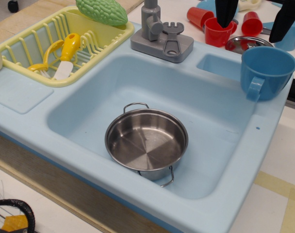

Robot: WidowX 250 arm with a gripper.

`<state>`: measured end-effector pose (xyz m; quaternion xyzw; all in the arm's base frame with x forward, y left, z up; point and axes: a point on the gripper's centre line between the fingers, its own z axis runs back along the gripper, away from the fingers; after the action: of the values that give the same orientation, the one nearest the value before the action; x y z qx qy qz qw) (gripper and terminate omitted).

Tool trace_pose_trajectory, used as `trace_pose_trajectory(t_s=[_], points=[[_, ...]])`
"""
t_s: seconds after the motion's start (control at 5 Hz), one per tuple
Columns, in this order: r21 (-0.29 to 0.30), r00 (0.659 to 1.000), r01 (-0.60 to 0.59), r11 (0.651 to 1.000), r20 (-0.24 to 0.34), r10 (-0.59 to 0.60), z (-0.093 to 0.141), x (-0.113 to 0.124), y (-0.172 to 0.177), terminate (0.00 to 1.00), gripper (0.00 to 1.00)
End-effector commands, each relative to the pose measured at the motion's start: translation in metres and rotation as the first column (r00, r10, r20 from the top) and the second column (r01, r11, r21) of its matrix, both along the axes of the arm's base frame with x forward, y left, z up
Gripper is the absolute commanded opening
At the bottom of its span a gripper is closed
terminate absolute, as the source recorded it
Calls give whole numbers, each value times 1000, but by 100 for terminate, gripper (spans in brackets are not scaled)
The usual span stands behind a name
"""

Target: Put cup into pot or pan

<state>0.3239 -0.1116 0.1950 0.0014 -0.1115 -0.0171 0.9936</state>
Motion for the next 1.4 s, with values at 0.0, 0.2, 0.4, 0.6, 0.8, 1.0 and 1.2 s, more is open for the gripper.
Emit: trace_pose_trajectory(t_s=[0.0,0.2,0.4,0.6,0.8,1.0,1.2], points=[[0,1000,0,1000,0,0,0,0,0,0,100],[-40,999,-19,999,-36,18,-15,7,-1,0,100],[-68,997,-31,997,-68,26,-24,14,-1,0,100],[-110,995,-63,992,-89,53,-34,16,1,0,100],[-138,993,-88,987,-97,75,-40,16,3,0,0],[-182,990,-114,977,-104,97,-49,13,7,0,0],[-205,986,-142,968,-118,120,-53,8,9,0,0]])
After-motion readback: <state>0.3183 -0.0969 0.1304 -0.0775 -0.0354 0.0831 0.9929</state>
